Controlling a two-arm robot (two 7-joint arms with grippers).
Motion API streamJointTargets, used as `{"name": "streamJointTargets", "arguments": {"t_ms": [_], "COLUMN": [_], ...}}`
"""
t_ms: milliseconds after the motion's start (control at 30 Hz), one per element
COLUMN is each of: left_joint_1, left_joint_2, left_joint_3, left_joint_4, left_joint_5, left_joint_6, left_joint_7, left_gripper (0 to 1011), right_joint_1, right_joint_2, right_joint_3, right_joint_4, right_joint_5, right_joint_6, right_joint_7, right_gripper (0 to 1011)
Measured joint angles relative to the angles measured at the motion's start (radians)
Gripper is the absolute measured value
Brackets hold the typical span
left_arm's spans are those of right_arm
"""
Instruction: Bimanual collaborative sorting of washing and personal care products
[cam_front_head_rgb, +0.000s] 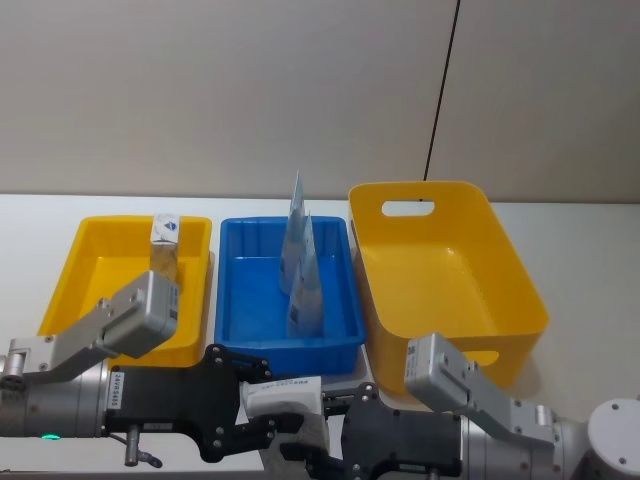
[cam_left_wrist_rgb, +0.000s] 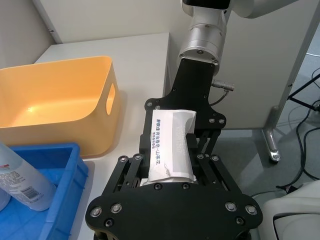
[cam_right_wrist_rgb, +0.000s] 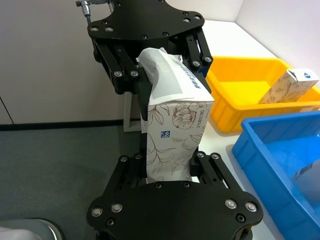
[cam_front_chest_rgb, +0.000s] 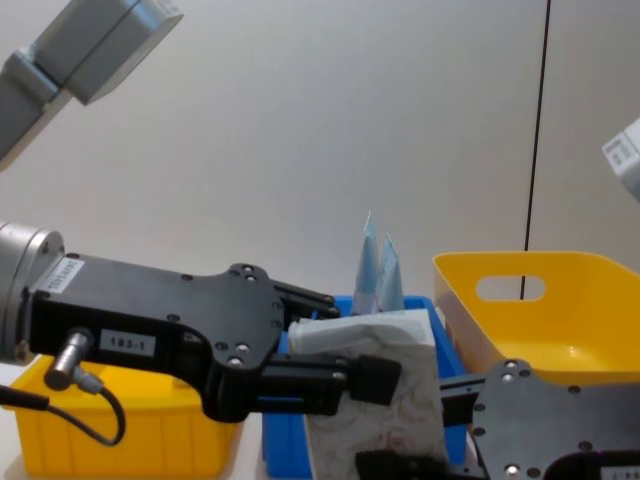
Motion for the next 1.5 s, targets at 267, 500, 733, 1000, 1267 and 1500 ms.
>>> {"name": "streamJointTargets", "arguments": {"t_ms": [267, 500, 733, 1000, 1267, 1500], "left_joint_1": [0.0, 0.0, 0.0, 0.006, 0.037, 0.063], "left_joint_2": [0.0, 0.0, 0.0, 0.003, 0.013, 0.024], "left_joint_3": [0.0, 0.0, 0.0, -0.002, -0.031, -0.065], "left_joint_4": [0.0, 0.0, 0.0, -0.004, -0.019, -0.026], "left_joint_5": [0.0, 0.0, 0.0, -0.001, -0.022, -0.05], "left_joint_6": [0.0, 0.0, 0.0, -0.002, -0.024, -0.05], "left_joint_7": [0.002, 0.002, 0.002, 0.012, 0.049, 0.083], "left_gripper": [555, 759, 938, 1002, 1002, 1001], "right_joint_1": [0.0, 0.0, 0.0, -0.011, -0.037, -0.06], "right_joint_2": [0.0, 0.0, 0.004, 0.013, 0.034, 0.055], "right_joint_3": [-0.001, -0.001, -0.001, 0.003, 0.023, 0.046], "right_joint_4": [-0.001, -0.001, -0.002, -0.01, -0.021, -0.029], "right_joint_5": [0.001, 0.001, 0.005, 0.015, 0.033, 0.05], "right_joint_6": [0.0, 0.001, 0.0, -0.001, -0.003, -0.005], "right_joint_7": [0.001, 0.001, 0.002, -0.006, -0.032, -0.063], "right_gripper": [353, 353, 353, 353, 353, 353]}}
